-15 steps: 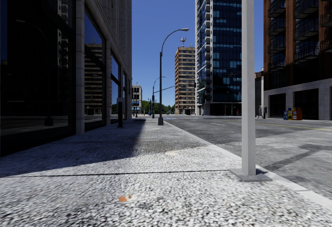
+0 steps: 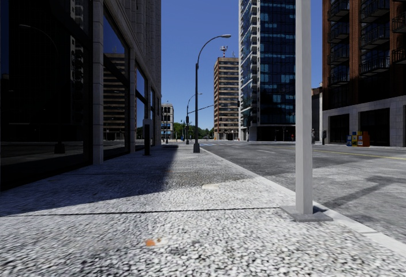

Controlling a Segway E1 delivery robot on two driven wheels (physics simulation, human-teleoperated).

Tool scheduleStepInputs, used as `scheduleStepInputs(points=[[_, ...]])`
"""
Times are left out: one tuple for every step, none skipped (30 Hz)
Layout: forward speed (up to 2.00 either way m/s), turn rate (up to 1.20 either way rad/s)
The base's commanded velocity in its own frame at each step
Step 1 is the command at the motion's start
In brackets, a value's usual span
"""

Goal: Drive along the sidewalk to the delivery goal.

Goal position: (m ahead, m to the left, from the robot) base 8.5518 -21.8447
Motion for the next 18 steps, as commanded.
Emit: scheduleStepInputs(points=[[0.0, 0.0], [0.0, 0.0], [0.0, 0.0], [0.0, 0.0], [0.0, 0.0], [0.0, 0.0], [0.0, 0.0], [0.0, 0.0], [0.0, 0.0], [0.0, 0.0], [0.0, 0.0], [0.0, 0.0], [0.0, 0.0], [0.0, 0.0], [0.0, 0.0], [0.23, 0.0], [0.23, 0.0], [0.98, 0.0]])
